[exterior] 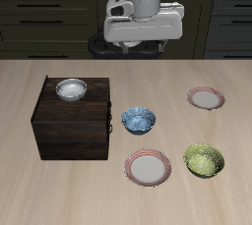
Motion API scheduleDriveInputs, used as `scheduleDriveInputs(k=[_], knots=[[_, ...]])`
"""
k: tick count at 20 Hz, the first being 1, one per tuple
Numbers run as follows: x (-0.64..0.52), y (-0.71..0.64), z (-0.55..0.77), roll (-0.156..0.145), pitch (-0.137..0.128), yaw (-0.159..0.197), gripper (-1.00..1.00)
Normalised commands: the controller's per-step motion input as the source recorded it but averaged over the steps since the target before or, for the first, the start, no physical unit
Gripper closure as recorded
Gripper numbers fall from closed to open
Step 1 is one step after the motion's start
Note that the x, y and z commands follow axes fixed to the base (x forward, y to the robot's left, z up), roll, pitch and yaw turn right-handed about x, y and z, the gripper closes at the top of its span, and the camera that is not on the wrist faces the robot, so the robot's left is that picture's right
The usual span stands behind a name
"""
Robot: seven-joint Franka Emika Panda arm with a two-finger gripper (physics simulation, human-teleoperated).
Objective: Place the green bowl on the plate next to the green bowl
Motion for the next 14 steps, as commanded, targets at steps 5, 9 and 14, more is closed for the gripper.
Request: scheduleDriveInputs(k=[5,9,14], knots=[[0.40,0.07,0.02,-0.057,0.021,0.004,-1.00],[0.33,0.18,0.07,-0.062,-0.020,0.027,-1.00],[0.28,0.28,0.00,-0.027,0.004,0.034,-1.00]])
